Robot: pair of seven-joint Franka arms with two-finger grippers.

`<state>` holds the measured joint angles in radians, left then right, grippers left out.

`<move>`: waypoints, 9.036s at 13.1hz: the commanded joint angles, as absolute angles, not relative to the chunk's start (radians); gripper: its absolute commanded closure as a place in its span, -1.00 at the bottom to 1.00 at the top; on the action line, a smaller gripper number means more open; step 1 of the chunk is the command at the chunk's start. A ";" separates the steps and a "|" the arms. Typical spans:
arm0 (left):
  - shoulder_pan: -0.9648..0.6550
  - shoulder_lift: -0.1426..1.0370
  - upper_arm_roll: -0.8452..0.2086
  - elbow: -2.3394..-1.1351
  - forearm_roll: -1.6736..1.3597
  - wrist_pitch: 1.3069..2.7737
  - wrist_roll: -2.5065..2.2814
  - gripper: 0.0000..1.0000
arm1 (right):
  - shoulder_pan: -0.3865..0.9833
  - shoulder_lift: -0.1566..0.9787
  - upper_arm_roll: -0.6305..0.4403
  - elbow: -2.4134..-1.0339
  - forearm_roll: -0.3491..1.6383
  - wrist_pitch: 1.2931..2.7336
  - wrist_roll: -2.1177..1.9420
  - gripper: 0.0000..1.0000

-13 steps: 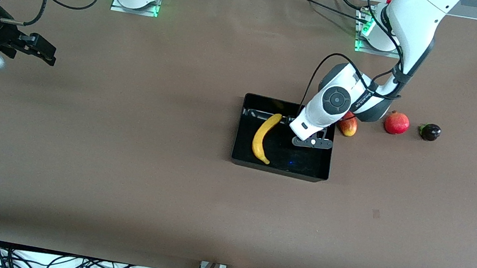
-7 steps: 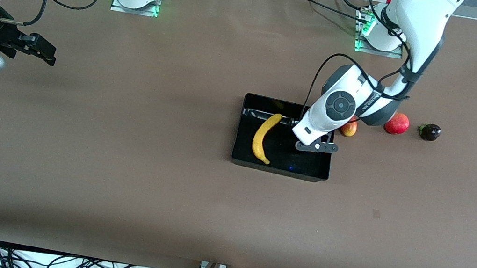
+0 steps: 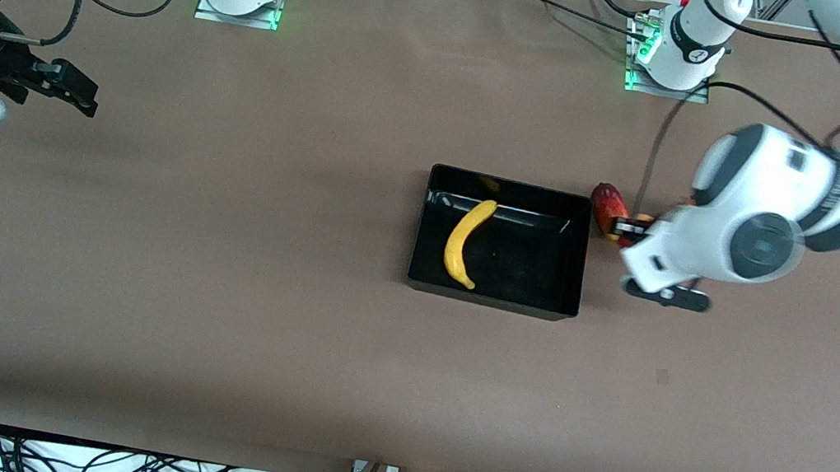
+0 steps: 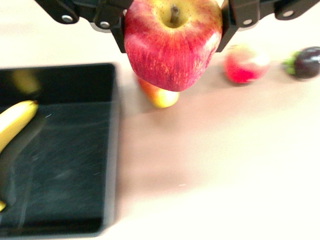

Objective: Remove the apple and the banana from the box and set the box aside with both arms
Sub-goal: 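Lift the apple out of the tray and carry it beside the mango, then lower the apple onto the table and open the left gripper, then move the left gripper into the tray and grasp the yellow banana, then lift the banana up out of the tray with the left gripper, then place the banana on the table while the right gripper reaches the tray, then grasp the tray rim with the right gripper while the left gripper retracts, then drag the tray across the table toward the right arm's base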

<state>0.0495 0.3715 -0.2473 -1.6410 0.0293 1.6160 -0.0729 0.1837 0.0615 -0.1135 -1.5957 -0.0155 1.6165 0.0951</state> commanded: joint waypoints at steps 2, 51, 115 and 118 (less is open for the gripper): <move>0.259 0.341 -0.265 -1.805 0.127 1.667 0.156 0.49 | 0.172 0.064 -0.104 -1.585 -0.028 1.620 0.094 -1.00; -0.357 0.724 -0.342 -1.740 0.061 2.344 -0.680 -1.00 | 0.183 0.063 -0.103 -1.583 -0.028 1.618 0.094 -1.00; -0.015 -0.100 -0.002 -1.812 0.009 1.750 0.026 -1.00 | 0.612 0.505 -0.101 -1.514 0.075 1.984 0.473 1.00; -0.046 -0.092 -0.006 -1.792 0.083 1.746 0.026 -1.00 | 0.529 0.387 -0.162 -1.674 0.075 1.988 0.243 1.00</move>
